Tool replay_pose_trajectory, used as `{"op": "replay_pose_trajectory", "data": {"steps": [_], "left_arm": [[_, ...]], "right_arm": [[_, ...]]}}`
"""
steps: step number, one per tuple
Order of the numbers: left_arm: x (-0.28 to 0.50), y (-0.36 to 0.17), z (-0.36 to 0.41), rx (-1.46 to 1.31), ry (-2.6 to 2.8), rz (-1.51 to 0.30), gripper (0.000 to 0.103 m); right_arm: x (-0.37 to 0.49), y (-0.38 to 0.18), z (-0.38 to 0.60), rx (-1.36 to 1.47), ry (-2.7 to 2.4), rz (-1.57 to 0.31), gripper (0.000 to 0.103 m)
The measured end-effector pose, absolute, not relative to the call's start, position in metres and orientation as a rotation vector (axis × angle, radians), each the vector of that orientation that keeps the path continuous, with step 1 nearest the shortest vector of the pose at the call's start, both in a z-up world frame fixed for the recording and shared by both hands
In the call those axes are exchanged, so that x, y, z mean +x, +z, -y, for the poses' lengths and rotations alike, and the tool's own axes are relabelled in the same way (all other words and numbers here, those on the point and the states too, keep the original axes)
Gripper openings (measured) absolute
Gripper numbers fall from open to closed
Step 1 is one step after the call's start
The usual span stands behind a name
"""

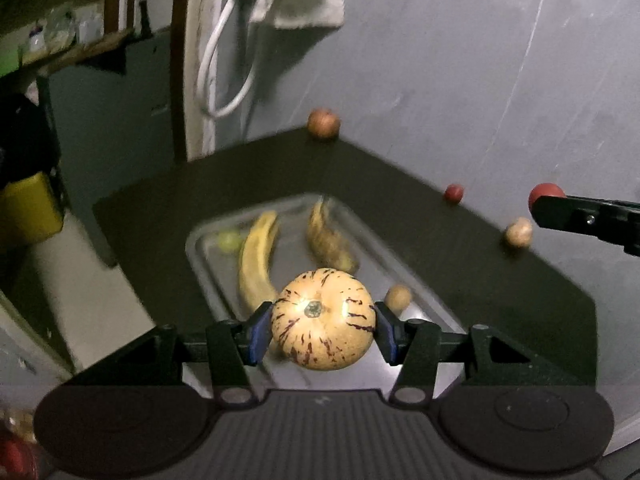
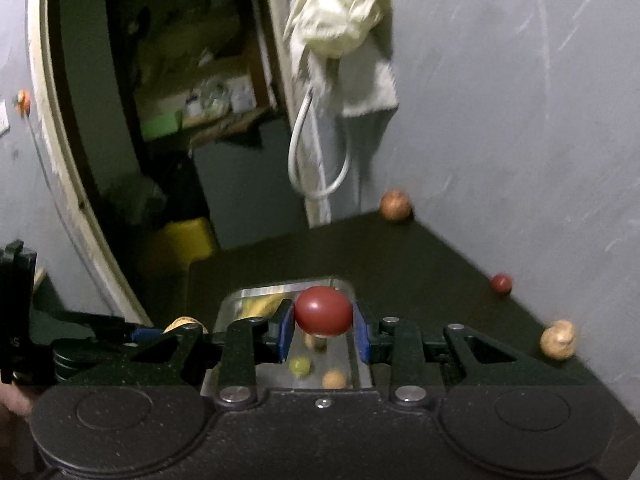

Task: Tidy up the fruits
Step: 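Carry the melon in the left tool over the tray while the right tool carries the tomato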

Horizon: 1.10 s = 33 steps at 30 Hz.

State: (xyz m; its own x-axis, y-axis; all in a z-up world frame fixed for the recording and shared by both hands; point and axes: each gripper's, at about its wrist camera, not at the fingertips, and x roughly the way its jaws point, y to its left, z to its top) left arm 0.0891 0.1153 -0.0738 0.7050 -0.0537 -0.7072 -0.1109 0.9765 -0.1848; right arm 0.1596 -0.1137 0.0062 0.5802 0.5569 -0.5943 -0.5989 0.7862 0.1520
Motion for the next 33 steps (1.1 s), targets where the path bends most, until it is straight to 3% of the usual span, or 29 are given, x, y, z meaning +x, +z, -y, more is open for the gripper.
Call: {"op": "replay_pose_trajectory", "data": {"steps": [17,33], "left_arm": [[0.109,-0.134,-0.093,-0.095,0.046,-0.893,0.056],[0.113,-0.135,-0.09,-0.081,0.051,-0.895,0.057]], "right_arm": [[0.184,-0.103,0.062,-0.252,0.736,-0.906,0.033],[0.198,-0.118,0.062,-0.244,0.72,-0.962,0.034]]}}
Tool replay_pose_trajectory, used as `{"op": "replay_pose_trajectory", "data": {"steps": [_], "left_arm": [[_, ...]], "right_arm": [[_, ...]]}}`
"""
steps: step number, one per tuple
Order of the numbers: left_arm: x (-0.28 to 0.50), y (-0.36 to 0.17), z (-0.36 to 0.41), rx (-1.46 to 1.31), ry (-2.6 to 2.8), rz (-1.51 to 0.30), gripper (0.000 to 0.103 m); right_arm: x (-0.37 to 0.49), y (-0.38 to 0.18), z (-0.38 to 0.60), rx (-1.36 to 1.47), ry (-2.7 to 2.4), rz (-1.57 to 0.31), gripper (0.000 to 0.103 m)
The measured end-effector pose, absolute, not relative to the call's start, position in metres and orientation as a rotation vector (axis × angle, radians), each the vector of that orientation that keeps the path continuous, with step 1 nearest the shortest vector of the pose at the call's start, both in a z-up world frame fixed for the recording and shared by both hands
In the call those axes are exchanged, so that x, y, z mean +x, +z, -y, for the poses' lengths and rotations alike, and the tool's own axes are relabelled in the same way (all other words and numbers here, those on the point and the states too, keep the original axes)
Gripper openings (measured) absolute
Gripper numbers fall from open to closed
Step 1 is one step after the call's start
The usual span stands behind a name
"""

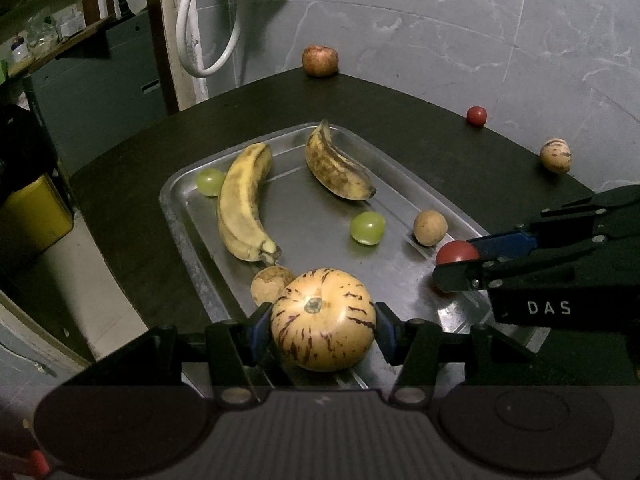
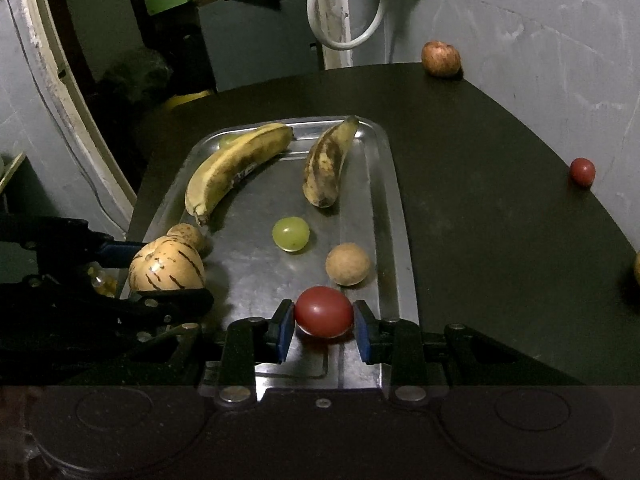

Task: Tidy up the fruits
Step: 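Carry the melon in the left tool over the tray while the right tool carries the tomato, then open the left tool to drop the melon in the tray while the right tool releases the tomato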

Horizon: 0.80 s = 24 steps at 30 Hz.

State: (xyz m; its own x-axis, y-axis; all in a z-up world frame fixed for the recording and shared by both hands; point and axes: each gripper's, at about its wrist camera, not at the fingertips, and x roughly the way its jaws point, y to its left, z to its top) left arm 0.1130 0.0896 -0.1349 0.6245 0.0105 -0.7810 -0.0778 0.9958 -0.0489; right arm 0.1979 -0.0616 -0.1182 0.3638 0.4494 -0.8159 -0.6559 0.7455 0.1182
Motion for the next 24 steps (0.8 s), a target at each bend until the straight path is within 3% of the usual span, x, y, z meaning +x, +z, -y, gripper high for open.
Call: {"op": "replay_pose_trajectory", "data": {"steps": [10,24], "left_arm": [[0.115,-0.135,-0.09,-0.072,0.055,-0.895,0.058],[0.115,-0.117,-0.093,-0.071,0.056,-0.853,0.068]], "right_arm": [[0.202,-0.116,0.065,-0.218,0.719,-0.968,0.041],[0.202,-0.085,0.07,-0.143,0.719,-0.912,0.051]]}}
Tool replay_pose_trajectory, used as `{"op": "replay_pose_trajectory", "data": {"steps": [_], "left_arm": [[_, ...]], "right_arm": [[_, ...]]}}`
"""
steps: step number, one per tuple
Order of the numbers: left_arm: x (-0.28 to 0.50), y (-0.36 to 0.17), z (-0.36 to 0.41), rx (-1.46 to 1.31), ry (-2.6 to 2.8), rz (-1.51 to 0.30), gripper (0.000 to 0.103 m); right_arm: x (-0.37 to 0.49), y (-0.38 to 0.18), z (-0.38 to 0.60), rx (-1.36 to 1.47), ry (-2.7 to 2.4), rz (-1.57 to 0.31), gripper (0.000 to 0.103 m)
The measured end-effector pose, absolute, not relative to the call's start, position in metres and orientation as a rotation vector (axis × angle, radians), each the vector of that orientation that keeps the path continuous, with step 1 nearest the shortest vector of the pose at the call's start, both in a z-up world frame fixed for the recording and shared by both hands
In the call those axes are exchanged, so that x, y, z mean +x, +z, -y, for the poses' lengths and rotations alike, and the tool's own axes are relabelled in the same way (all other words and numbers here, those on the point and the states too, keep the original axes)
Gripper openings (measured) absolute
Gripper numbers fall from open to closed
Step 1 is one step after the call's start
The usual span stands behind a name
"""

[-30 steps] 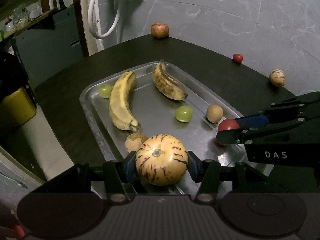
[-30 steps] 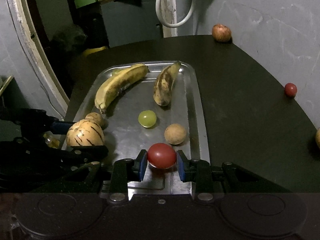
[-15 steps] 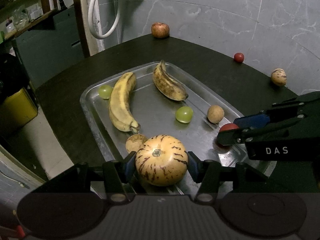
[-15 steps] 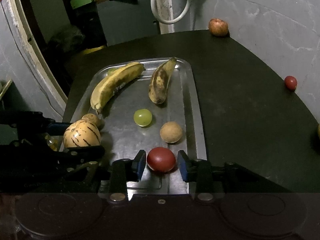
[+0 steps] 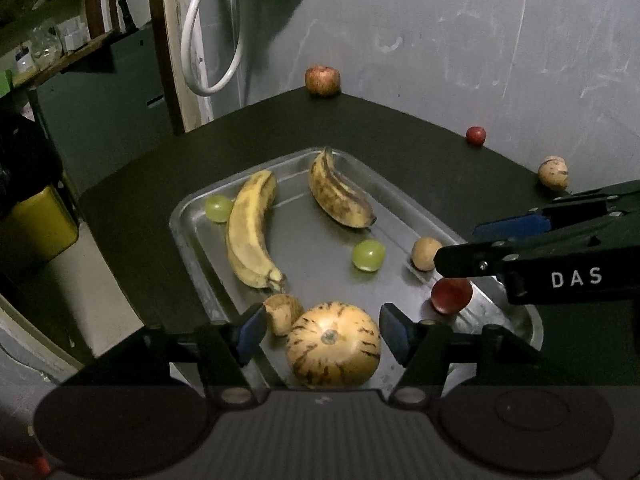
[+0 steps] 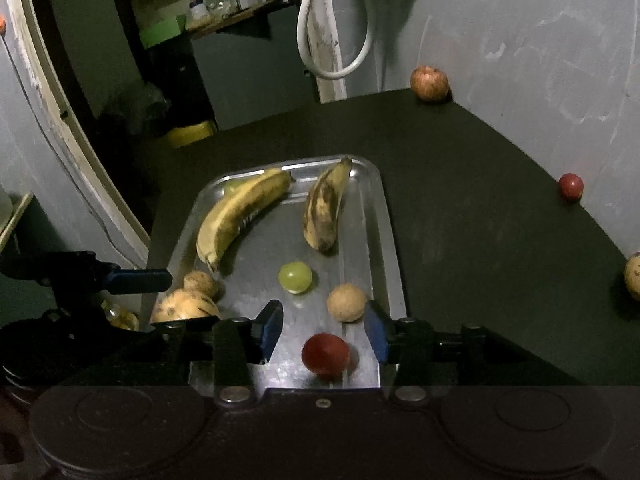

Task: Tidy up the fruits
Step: 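Open the left tool to drop the melon in the tray while the right tool releases the tomato, then lift both tools away from the tray toward the remaining fruit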

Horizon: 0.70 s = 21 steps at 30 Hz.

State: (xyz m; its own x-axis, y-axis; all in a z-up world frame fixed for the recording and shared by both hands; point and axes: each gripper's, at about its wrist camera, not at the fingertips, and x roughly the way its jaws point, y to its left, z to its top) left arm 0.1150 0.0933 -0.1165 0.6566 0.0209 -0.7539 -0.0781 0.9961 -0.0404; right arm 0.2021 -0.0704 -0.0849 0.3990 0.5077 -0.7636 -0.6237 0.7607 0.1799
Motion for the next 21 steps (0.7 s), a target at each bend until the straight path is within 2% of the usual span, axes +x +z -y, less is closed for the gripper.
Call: {"op": "replay_pose_trajectory", "data": {"steps": [10,12,16,18,21], "left_arm": [[0.114,-0.101,-0.091,-0.078,0.059,-0.817,0.082],[0.113,-0.096,-0.09,-0.081,0.057,-0.806,0.089],[0.111,-0.082,-0.086,-0.089,0.052,-0.773,0.101],[0.11,-0.076,-0.083,-0.088,0.049,-0.761,0.102],[0.107,-0.068,-0.079,-0.083,0.043,-0.752,0.102]], "right_arm": [[0.197,-0.049,0.084,-0.083,0.695,-0.828,0.076],[0.195,-0.04,0.089,-0.064,0.688,-0.81,0.078],[0.19,-0.021,0.102,-0.02,0.674,-0.769,0.093],[0.186,-0.013,0.11,0.007,0.67,-0.746,0.099],[0.177,0.0,0.124,0.038,0.658,-0.716,0.101]]}}
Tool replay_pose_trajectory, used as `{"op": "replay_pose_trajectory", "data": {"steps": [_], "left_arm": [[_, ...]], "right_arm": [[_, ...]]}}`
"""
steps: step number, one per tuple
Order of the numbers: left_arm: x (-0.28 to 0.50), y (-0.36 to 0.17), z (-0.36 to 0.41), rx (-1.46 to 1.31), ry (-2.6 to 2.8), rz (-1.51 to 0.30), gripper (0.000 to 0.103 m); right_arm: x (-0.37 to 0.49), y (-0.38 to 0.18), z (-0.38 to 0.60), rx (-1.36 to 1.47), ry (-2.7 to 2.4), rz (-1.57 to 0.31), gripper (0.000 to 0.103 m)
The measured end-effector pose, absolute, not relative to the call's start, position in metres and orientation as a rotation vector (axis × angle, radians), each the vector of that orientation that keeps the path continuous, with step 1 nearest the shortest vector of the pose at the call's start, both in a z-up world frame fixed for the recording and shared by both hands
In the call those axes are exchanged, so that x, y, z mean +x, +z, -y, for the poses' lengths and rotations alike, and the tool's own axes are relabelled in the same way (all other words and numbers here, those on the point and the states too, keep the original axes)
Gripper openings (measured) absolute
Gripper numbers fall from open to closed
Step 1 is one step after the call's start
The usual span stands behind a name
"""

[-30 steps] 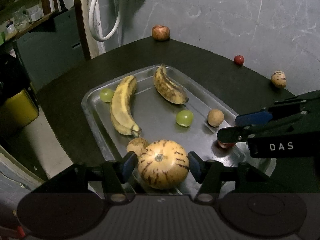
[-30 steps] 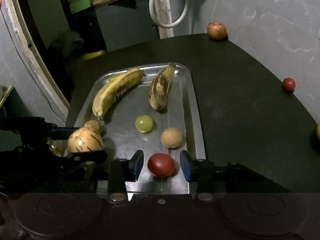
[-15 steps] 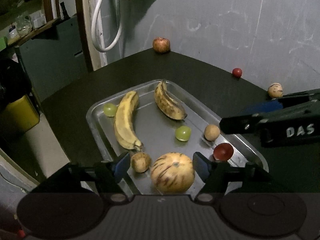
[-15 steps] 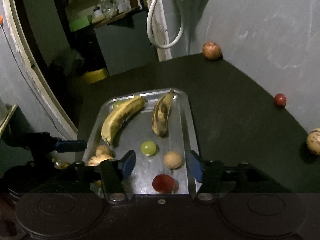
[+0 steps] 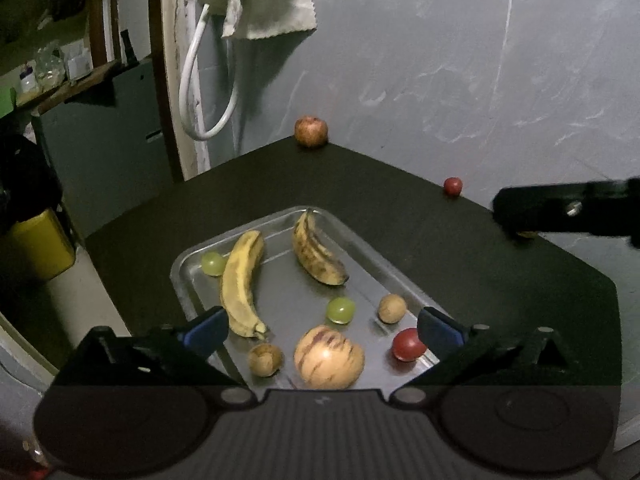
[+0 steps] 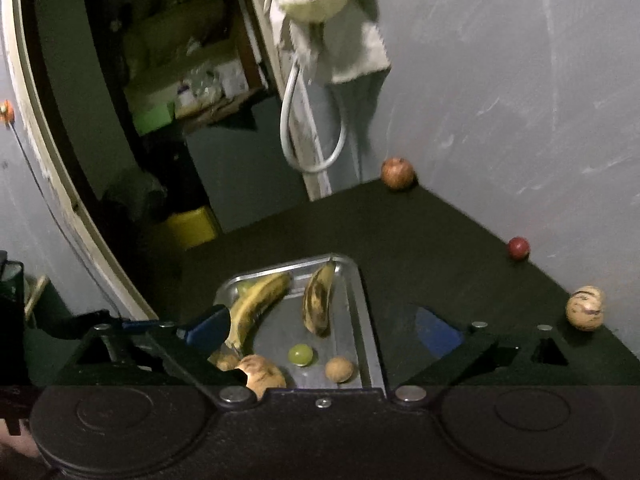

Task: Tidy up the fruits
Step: 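Lift both tools away from the tray toward the remaining fruit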

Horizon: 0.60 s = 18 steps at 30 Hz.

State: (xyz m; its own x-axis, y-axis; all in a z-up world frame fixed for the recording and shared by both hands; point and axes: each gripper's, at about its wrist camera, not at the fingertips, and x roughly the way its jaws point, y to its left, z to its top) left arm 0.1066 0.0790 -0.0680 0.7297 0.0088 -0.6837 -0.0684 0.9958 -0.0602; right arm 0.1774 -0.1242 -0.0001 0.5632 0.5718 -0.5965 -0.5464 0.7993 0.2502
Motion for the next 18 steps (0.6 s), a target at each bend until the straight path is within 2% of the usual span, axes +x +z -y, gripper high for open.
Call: {"op": "replay_pose_trajectory", "data": {"steps": [18], "left_arm": [[0.109,-0.023,-0.031,0.025,-0.047,-0.699,0.102]], "right_arm": [[0.144,0.029,0.212,0.231,0.486,-0.601,0.102]]}}
